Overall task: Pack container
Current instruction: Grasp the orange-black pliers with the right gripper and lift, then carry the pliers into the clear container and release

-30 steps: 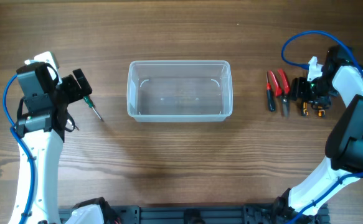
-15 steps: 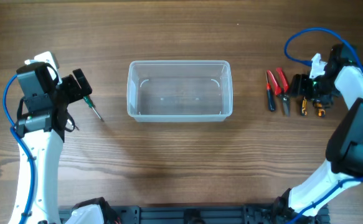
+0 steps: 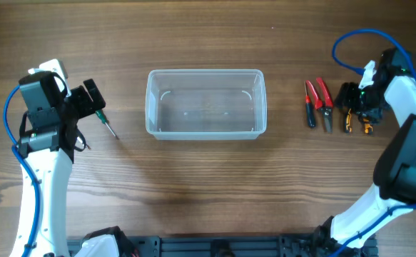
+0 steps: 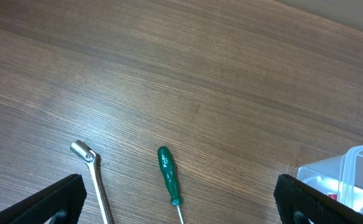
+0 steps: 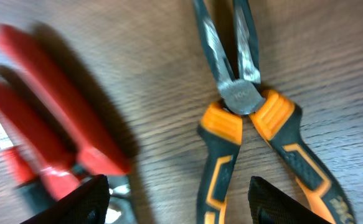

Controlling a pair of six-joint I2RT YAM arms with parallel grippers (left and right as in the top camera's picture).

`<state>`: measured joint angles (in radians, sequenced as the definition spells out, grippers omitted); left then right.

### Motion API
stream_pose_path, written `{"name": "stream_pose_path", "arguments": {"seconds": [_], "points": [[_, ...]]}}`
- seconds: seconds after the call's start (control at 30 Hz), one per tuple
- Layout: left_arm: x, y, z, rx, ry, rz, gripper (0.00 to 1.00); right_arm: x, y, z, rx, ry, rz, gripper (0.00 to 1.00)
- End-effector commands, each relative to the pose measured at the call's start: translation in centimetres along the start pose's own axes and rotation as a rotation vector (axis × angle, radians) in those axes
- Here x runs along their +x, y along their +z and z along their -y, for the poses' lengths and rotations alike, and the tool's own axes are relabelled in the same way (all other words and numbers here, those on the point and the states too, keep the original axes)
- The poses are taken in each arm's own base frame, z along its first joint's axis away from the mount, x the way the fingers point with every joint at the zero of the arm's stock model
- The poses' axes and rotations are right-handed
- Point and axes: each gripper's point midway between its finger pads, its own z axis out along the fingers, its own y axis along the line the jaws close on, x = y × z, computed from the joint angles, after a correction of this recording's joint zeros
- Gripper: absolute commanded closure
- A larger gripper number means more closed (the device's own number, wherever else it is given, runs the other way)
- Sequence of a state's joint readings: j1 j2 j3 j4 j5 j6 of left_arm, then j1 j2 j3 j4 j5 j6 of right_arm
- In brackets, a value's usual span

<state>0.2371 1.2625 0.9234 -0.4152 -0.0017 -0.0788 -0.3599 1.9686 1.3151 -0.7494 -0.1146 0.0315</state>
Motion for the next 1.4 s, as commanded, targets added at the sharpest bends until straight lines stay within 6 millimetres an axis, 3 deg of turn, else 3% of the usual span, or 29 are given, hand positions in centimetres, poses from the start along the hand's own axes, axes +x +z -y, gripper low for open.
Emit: {"name": "stream_pose_path", "arguments": {"seconds": [0.0,0.17,0.43,0.5,0.57,0.63,0.67,0.73,0.8,0.87,0.93,1.03,1.17,1.27,1.37], "points": [[-1.1,-0.3,0.0,0.000,0.019,0.023,0.00,1.5,2.2,1.4,0.064,0.084,-0.065,0.30],[-1.1,-0.3,0.0,0.000,0.019,0.023,0.00,1.4,2.9,2.2,0.103,0.083,-0.065,0.34],[-1.1,-0.3,0.0,0.000,0.019,0.023,0.00,1.4,3.2,2.2,0.105,0.077,-0.072,0.86],[-1.1,-0.3,0.0,0.000,0.019,0.023,0.00,0.7,2.0,2.0,0.103,0.038,-0.045,0.96],[-1.1,-0.3,0.0,0.000,0.019,0.023,0.00,-0.6,-0.4,1.5,0.100,0.009,0.007,0.96],[-1.1,-0.3,0.0,0.000,0.019,0.023,0.00,-2.5,-5.0,0.8,0.092,-0.023,0.105,0.96],[-1.1,-0.3,0.0,0.000,0.019,0.023,0.00,-3.7,-8.7,-0.6,0.052,-0.090,0.190,0.96],[-1.1,-0.3,0.0,0.000,0.019,0.023,0.00,-4.6,-12.9,-3.5,-0.016,-0.194,0.295,0.96],[-1.1,-0.3,0.0,0.000,0.019,0.023,0.00,-4.7,-18.4,-8.5,-0.128,-0.341,0.435,0.96],[-1.1,-0.3,0.0,0.000,0.019,0.023,0.00,-3.8,-22.2,-13.0,-0.213,-0.485,0.533,0.96],[-1.1,-0.3,0.0,0.000,0.019,0.023,0.00,-2.1,-24.5,-17.3,-0.263,-0.617,0.594,0.95],[-1.1,-0.3,0.0,0.000,0.019,0.023,0.00,3.0,-24.8,-25.0,-0.396,-0.938,0.580,0.96],[-1.1,-0.3,0.0,0.000,0.019,0.023,0.00,9.2,-22.9,-32.2,-0.540,-1.283,0.521,0.96],[-1.1,-0.3,0.0,0.000,0.019,0.023,0.00,12.8,-20.0,-36.6,-0.602,-1.457,0.470,0.96],[-1.1,-0.3,0.0,0.000,0.019,0.023,0.00,14.9,-15.2,-39.1,-0.551,-1.551,0.391,0.96]]}}
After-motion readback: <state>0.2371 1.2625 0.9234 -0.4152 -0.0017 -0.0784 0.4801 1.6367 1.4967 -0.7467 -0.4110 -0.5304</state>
